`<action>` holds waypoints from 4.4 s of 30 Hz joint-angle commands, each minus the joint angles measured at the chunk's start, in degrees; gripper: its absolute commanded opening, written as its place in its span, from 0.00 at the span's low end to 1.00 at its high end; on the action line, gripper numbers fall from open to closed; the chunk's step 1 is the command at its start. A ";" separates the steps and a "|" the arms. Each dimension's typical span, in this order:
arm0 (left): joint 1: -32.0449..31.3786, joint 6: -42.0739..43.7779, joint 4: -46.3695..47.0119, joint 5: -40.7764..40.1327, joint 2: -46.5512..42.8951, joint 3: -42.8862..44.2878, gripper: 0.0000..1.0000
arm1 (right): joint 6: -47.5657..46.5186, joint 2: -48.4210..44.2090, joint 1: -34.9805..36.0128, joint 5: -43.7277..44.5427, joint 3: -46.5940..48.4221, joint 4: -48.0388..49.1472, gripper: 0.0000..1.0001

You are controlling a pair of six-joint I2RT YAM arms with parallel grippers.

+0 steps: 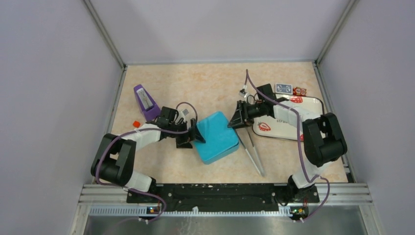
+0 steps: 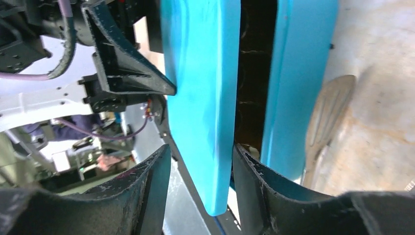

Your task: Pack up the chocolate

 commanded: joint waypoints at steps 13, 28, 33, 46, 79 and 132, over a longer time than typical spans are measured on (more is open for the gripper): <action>-2.19 -0.19 -0.64 -1.49 1.18 5.43 0.97 | -4.96 -3.46 -0.40 12.46 -0.90 -5.38 0.63; -3.50 -0.40 -1.95 -1.39 2.58 9.41 0.97 | -5.58 -0.04 2.38 12.13 -1.35 -4.83 0.52; -3.56 2.42 -5.94 -3.43 3.38 12.28 0.97 | -5.02 0.12 2.36 12.47 -1.12 -4.70 0.41; -4.14 2.87 -6.85 -2.87 3.11 13.44 0.97 | -4.35 -0.27 2.27 17.65 -0.27 -5.54 0.18; -4.33 0.64 -5.57 -7.66 -2.66 11.30 0.89 | -3.10 3.07 1.80 25.89 2.18 -5.80 0.00; -4.41 -5.39 -2.52 -15.95 -2.42 12.60 0.44 | 2.01 -20.32 9.63 54.17 -6.81 -5.23 0.25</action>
